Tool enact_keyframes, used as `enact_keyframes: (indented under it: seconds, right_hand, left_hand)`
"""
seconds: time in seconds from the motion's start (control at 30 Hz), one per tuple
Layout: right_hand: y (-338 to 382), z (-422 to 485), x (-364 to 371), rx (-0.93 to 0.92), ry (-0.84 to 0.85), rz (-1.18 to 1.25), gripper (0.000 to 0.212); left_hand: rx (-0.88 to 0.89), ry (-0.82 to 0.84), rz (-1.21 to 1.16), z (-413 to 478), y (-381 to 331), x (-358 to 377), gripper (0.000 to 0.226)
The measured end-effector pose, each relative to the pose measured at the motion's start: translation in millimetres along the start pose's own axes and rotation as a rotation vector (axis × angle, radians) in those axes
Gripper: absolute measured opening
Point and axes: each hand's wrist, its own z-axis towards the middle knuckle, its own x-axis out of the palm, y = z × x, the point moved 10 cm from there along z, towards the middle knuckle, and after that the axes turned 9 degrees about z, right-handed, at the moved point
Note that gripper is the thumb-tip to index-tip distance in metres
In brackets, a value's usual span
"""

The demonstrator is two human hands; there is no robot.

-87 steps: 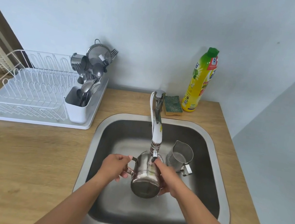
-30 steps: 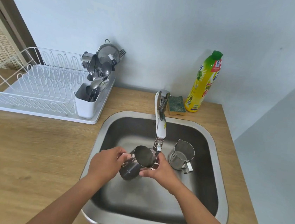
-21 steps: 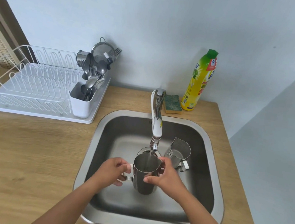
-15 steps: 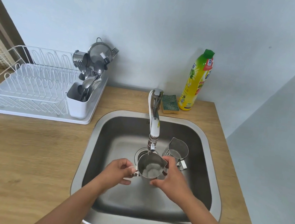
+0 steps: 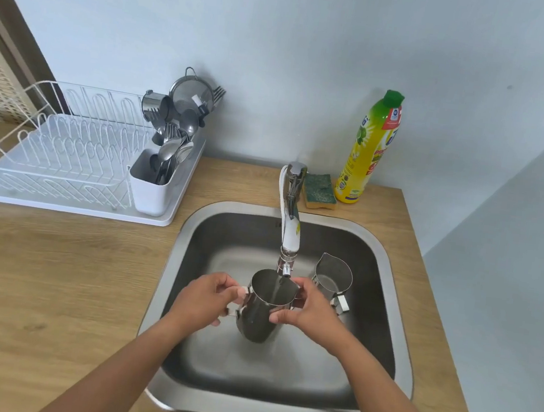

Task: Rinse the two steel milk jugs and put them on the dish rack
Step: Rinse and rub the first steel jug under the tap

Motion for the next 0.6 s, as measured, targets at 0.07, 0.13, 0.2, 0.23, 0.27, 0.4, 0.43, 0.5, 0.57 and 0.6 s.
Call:
enact_keyframes:
  seconds: [0.07, 0.13, 0.2, 0.23, 0.27, 0.4, 0.43, 0.5, 0.57, 0.6]
  right_hand:
    - [-3, -2, -7, 0.003, -0.029, -0.007, 0.072]
    - [-1, -5, -10, -0.035, -0.055, 0.025, 0.074]
    - [-1, -6, -5, -0.052, -0.061, 0.067, 0.077]
    - [-2, -6, -3, -0.045, -0.058, 0.072, 0.077]
    - [-3, -5, -2, -0.034, -0.043, 0.066, 0.077]
    - [-2, -2, -13, 0.024, 0.0, -0.016, 0.07]
    - [-1, -2, -15, 0.022, -0.013, -0.011, 0.071]
    - [2, -2, -14, 0.0, -0.047, -0.02, 0.072]
    - [3, -2, -10, -0.012, -0.057, -0.033, 0.073]
    - [2, -1, -10, -0.007, -0.05, -0.039, 0.073]
  left_hand:
    - [-0.017, 0.066, -0.118, 0, 2, 14, 0.013]
    - [-0.015, 0.06, -0.184, 2, 2, 22, 0.012]
    - [-0.01, -0.001, -0.188, 6, 2, 19, 0.01]
    - [-0.015, -0.02, -0.183, 8, 3, 16, 0.01]
    - [-0.023, -0.017, -0.183, 9, 4, 15, 0.009]
    - [-0.032, 0.138, -0.214, 7, 1, 30, 0.02]
    - [-0.022, 0.145, -0.22, 7, -2, 32, 0.021]
    - [-0.014, 0.098, -0.233, 10, -6, 31, 0.018]
    - [-0.032, 0.05, -0.241, 12, -4, 27, 0.018]
    - [-0.043, 0.052, -0.242, 13, -3, 27, 0.019]
